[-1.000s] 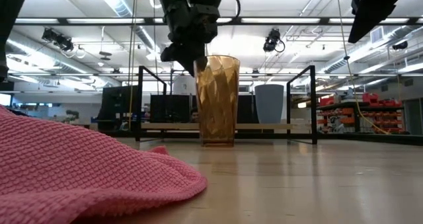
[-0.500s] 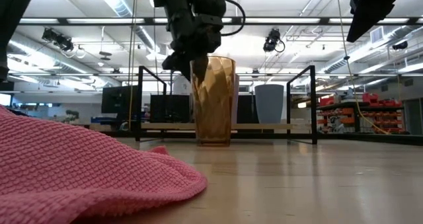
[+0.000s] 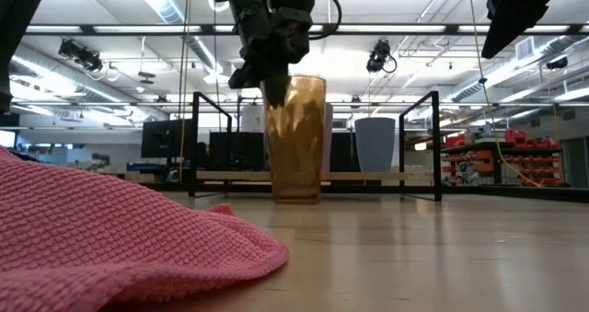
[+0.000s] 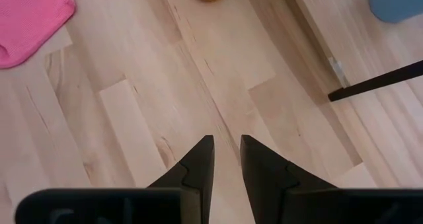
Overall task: Stack small to large cups/mugs on shelf
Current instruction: Put the light brown cup on the shelf
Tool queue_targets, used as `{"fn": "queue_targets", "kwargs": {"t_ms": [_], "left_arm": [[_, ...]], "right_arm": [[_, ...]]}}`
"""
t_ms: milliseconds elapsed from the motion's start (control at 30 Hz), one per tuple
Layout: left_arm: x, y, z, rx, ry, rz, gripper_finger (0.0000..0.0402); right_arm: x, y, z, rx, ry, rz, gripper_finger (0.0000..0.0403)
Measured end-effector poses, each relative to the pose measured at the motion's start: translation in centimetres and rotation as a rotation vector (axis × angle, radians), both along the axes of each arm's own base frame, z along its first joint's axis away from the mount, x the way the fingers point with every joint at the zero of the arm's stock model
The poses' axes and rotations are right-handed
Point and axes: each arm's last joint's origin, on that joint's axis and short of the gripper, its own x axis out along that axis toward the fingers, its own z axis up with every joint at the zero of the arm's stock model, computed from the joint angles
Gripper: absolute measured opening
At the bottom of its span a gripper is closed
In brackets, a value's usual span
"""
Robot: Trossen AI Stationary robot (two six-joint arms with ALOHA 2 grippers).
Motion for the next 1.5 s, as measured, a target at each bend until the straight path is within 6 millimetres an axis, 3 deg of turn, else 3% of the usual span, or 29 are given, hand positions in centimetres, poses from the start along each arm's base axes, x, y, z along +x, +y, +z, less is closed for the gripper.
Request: {"fn": "queue_targets", "kwargs": {"t_ms": [133,367,500,767,967,1167,1500], "left_arm": [[0.1,0.0,0.5,0.006,-0.013,-0.018,0.0014],[-0.7,-0.1,2.2,0.008,0.055,-0.055,0.0013],[-1.3,-0.2,4.7,0.043,0.079,-0.135,0.0013],[-2.9,0.5,10.4,0.294,0.062,-0.396,0.0012],[-4.1,2.7,13.1,0.398,0.020,-0.375,0.0012],[-6.5,5.2,14.0,0.376,0.100,-0.346,0.0012],[-7.3,9.2,12.9,0.376,0.110,-0.470,0.0012]], "right_arm": [[0.0,-0.1,0.0,-0.017,-0.009,-0.006,0.0082],[0.0,-0.1,0.0,-0.017,-0.009,-0.006,0.0082],[0.0,-0.1,0.0,-0.024,-0.005,0.008,0.0082],[0.0,-0.1,0.0,-0.042,0.004,0.041,0.0082],[0.1,-0.2,0.1,-0.099,-0.011,0.053,0.0082],[0.5,-0.3,0.2,-0.114,-0.027,0.094,0.0080],[2.4,-2.9,0.6,-0.166,-0.063,0.105,0.0059]]}}
